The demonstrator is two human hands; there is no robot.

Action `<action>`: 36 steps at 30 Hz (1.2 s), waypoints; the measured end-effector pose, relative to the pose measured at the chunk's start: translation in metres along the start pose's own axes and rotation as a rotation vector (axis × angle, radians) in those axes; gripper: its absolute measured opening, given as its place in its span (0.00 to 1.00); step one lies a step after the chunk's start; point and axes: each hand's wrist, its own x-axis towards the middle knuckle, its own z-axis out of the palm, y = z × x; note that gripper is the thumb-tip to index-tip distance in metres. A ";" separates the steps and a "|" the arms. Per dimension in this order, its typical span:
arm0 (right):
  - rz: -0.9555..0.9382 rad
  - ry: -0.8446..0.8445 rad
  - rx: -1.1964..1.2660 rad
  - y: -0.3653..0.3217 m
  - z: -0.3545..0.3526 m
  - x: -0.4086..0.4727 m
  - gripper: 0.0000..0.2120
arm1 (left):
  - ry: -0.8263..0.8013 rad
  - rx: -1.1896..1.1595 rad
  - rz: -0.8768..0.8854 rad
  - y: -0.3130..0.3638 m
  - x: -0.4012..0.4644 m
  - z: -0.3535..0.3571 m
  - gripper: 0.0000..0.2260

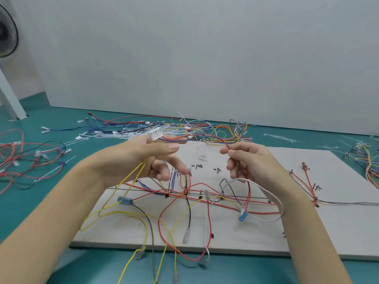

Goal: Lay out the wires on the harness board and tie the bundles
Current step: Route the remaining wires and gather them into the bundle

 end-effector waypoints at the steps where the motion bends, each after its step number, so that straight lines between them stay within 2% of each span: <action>1: 0.007 0.021 -0.045 0.001 0.000 0.000 0.08 | 0.077 0.003 -0.034 -0.001 0.002 0.000 0.23; 5: 0.083 0.014 -0.304 0.011 0.002 0.002 0.03 | 0.202 0.055 -0.040 -0.005 0.006 -0.004 0.21; 7: 0.123 -0.037 -0.438 0.016 0.002 0.003 0.06 | 0.200 0.065 -0.018 -0.005 0.007 -0.007 0.17; 10: 0.156 -0.104 -0.582 0.019 -0.001 0.003 0.04 | 0.175 0.062 0.007 -0.006 0.006 -0.013 0.15; 15: 0.156 -0.122 -0.583 0.017 -0.004 0.000 0.02 | 0.169 0.069 -0.001 -0.002 0.001 -0.020 0.17; 19: 0.063 -0.112 -0.455 0.006 -0.009 -0.004 0.03 | 0.202 0.219 -0.085 0.002 -0.007 -0.032 0.19; 21: 0.012 -0.262 -0.392 -0.002 -0.015 -0.010 0.06 | 0.157 0.343 -0.127 0.004 -0.015 -0.043 0.17; 24: 0.090 -0.803 -0.388 -0.012 -0.015 -0.024 0.07 | 0.052 0.558 -0.188 0.006 -0.030 -0.063 0.17; 25: 0.120 -0.953 -0.407 -0.013 -0.013 -0.028 0.08 | 0.014 0.588 -0.202 0.006 -0.035 -0.068 0.19; 26: 0.132 -1.033 -0.413 -0.014 -0.013 -0.029 0.10 | -0.033 0.596 -0.206 0.007 -0.041 -0.073 0.19; 27: 0.139 -1.041 -0.402 -0.015 -0.013 -0.030 0.12 | -0.093 0.591 -0.203 0.008 -0.045 -0.076 0.19; 30: 0.153 -0.902 -0.393 -0.015 -0.011 -0.028 0.11 | -0.229 0.530 -0.178 0.008 -0.050 -0.082 0.16; 33: 0.136 -0.853 -0.444 -0.010 -0.003 -0.027 0.11 | -0.161 0.534 -0.110 0.008 -0.043 -0.078 0.15; 36: 0.152 -0.773 -0.382 -0.011 0.005 -0.026 0.21 | -0.100 0.451 -0.048 0.005 -0.038 -0.072 0.09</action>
